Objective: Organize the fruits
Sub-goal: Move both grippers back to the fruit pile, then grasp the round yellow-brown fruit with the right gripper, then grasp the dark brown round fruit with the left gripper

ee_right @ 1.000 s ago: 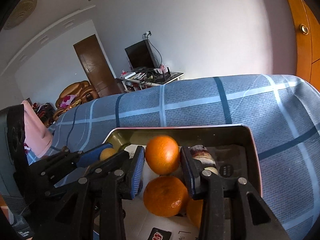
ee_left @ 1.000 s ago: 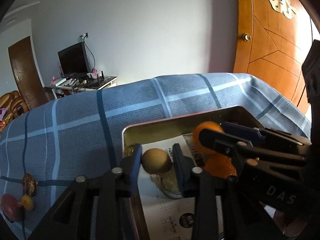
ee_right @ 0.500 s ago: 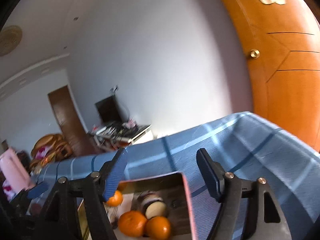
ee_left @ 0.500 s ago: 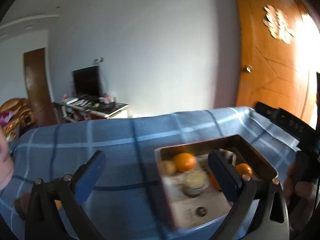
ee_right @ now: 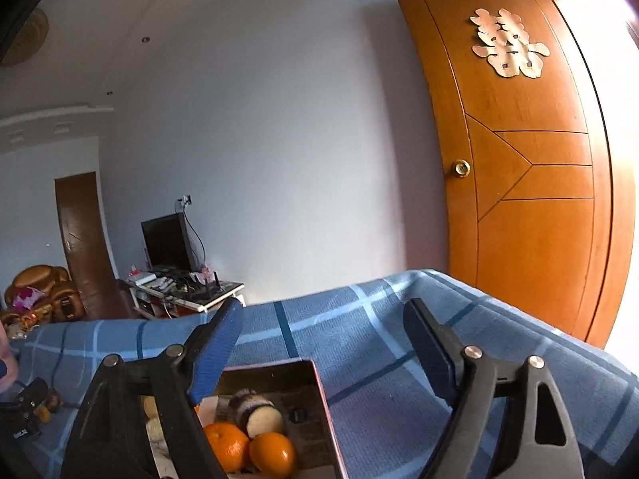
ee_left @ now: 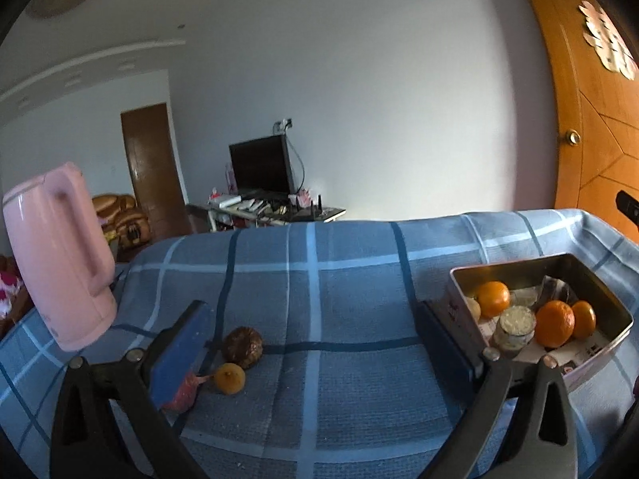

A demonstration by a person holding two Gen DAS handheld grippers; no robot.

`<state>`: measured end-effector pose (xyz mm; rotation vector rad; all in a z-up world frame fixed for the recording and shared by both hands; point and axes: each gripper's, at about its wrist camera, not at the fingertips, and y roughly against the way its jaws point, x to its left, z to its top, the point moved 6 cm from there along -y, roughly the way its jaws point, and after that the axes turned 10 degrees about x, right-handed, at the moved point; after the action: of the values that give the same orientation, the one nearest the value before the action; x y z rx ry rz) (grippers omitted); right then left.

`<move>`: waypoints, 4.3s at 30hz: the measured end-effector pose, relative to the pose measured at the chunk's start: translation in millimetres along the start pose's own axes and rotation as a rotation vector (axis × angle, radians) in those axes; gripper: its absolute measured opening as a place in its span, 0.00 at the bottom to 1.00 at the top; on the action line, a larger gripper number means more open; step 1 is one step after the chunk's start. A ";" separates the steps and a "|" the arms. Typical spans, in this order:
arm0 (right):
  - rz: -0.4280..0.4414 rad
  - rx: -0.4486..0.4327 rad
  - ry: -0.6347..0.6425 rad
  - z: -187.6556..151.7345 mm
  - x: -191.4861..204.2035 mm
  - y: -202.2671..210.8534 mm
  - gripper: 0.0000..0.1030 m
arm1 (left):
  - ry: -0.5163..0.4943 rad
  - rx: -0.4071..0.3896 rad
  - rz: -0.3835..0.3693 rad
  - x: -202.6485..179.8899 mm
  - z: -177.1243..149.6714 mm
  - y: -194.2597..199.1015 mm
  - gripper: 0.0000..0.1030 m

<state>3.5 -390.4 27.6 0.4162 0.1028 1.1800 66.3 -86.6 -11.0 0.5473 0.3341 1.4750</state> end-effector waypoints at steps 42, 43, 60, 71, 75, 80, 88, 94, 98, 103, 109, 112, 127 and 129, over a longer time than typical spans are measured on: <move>0.254 0.217 0.042 -76.2 148.7 46.4 0.81 | -0.017 0.033 -0.067 90.0 -25.2 10.2 1.00; 0.269 0.223 0.052 -78.4 158.9 46.3 0.81 | -0.017 0.032 -0.061 95.8 -25.0 8.7 1.00; 0.409 0.314 0.182 -107.0 281.1 40.4 0.81 | 0.031 0.092 0.001 207.0 -34.2 -18.7 1.00; 0.538 0.511 0.163 -128.3 305.5 12.0 0.53 | 0.268 0.223 -0.027 293.7 -40.9 -36.8 0.98; 0.524 0.618 0.197 -144.8 323.9 -2.9 0.50 | 0.213 0.239 -0.005 285.2 -45.0 -40.5 0.95; 0.558 0.713 0.179 -157.8 341.4 -19.8 0.35 | 0.166 0.235 -0.010 276.3 -43.0 -37.0 0.91; 0.531 0.774 0.178 -167.4 359.1 -37.1 0.34 | 0.059 0.258 -0.040 267.5 -41.2 -35.7 0.92; 0.510 0.757 0.249 -167.1 357.8 -27.6 0.26 | -0.082 0.315 -0.163 241.9 -51.9 -36.6 0.92; 0.554 0.673 0.280 -159.2 346.4 -1.2 0.26 | -0.154 0.300 -0.203 225.0 -55.2 -33.0 0.92; 0.548 0.568 0.313 -147.7 319.9 23.7 0.26 | -0.260 0.292 -0.227 202.0 -61.1 -31.7 0.92; 0.538 0.584 0.253 -143.3 293.5 20.3 0.26 | -0.362 0.381 -0.215 177.7 -71.8 -55.8 0.88; 0.545 0.602 0.237 -143.9 289.4 17.7 0.26 | -0.353 0.369 -0.240 171.3 -64.0 -60.5 0.87; 0.587 0.577 0.198 -137.7 288.8 17.9 0.26 | -0.175 0.400 -0.290 189.1 -60.5 -58.1 0.45; 0.593 0.546 0.207 -133.2 289.5 22.8 0.26 | -0.110 0.348 -0.288 199.8 -53.5 -50.7 0.45</move>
<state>56.3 -84.2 -46.9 0.8396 0.5163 1.7823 97.1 118.4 -59.7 0.8194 0.5636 1.1085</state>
